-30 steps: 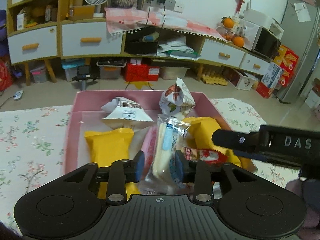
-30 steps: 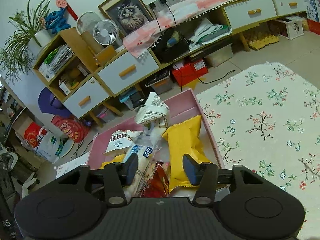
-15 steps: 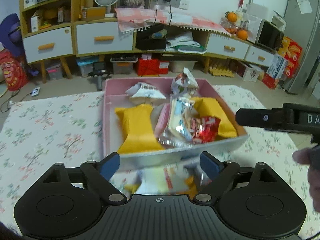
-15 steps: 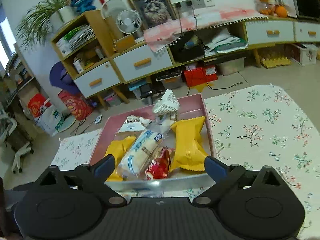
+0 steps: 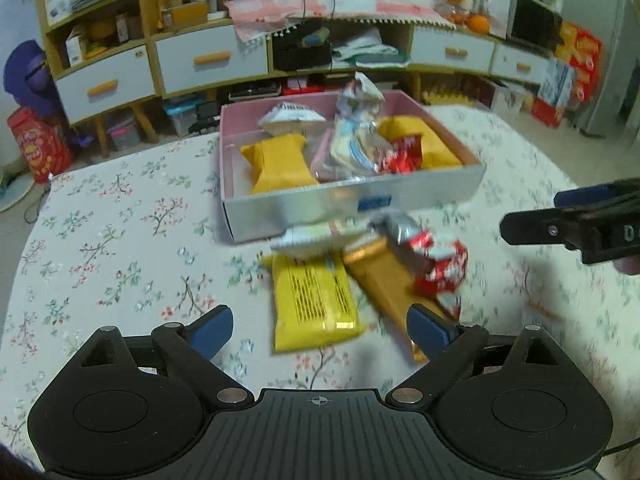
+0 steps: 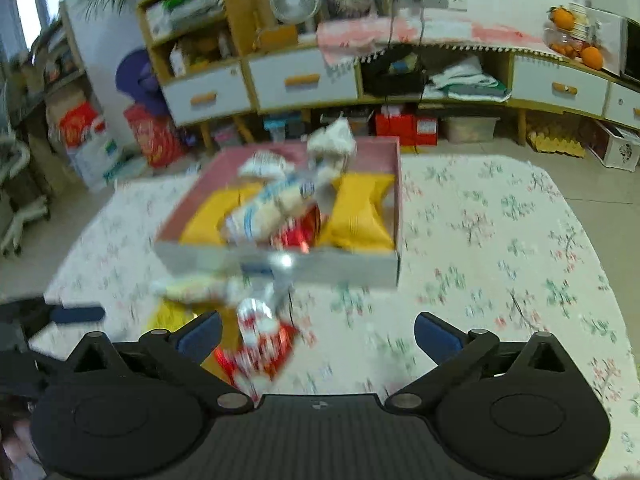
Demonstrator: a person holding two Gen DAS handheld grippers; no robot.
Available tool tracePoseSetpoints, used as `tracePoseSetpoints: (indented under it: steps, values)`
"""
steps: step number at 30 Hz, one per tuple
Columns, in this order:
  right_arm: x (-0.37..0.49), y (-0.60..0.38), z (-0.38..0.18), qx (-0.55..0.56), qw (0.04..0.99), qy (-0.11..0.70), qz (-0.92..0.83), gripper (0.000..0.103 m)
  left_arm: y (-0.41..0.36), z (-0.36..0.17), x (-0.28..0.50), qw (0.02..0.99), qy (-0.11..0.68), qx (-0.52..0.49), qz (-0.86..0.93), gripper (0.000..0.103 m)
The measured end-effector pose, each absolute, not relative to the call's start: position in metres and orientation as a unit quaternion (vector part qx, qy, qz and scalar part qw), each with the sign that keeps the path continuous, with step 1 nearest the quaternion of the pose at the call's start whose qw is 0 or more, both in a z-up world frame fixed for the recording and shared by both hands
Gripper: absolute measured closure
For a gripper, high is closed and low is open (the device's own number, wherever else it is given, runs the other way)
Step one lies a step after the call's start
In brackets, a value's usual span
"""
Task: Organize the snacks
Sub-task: 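Grasp the gold bar with the left gripper while the right grasps the orange-white packet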
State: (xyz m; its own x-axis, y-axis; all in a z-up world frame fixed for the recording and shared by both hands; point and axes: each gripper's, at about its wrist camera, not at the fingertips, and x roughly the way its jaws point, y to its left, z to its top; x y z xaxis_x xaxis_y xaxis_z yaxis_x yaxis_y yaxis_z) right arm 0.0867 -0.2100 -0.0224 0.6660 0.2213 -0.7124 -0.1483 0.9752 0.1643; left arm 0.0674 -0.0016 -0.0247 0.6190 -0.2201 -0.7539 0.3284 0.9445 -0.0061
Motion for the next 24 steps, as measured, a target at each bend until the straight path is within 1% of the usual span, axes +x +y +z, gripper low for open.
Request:
tracePoseSetpoints:
  steps: [9, 15, 20, 22, 24]
  values:
    - [0.054, -0.215, -0.038, -0.020, 0.901, 0.407, 0.149, 0.026, -0.014, -0.039, 0.051, 0.881, 0.439, 0.030, -0.175, 0.008]
    - [0.032, -0.219, -0.052, -0.061, 0.889, 0.407, 0.202, 0.026, -0.043, -0.047, 0.043, 0.888, 0.417, 0.049, -0.187, 0.011]
    - [0.024, -0.223, -0.065, -0.069, 0.872, 0.426, 0.230, 0.026, -0.062, -0.049, 0.044, 0.894, 0.401, 0.057, -0.190, 0.029]
    - [0.022, -0.223, -0.069, -0.075, 0.868, 0.429, 0.239, 0.026, -0.068, -0.052, 0.046, 0.892, 0.406, 0.059, -0.188, 0.046]
    - [0.021, -0.224, -0.071, -0.077, 0.867, 0.428, 0.243, 0.026, -0.071, -0.056, 0.049, 0.889, 0.415, 0.064, -0.183, 0.053]
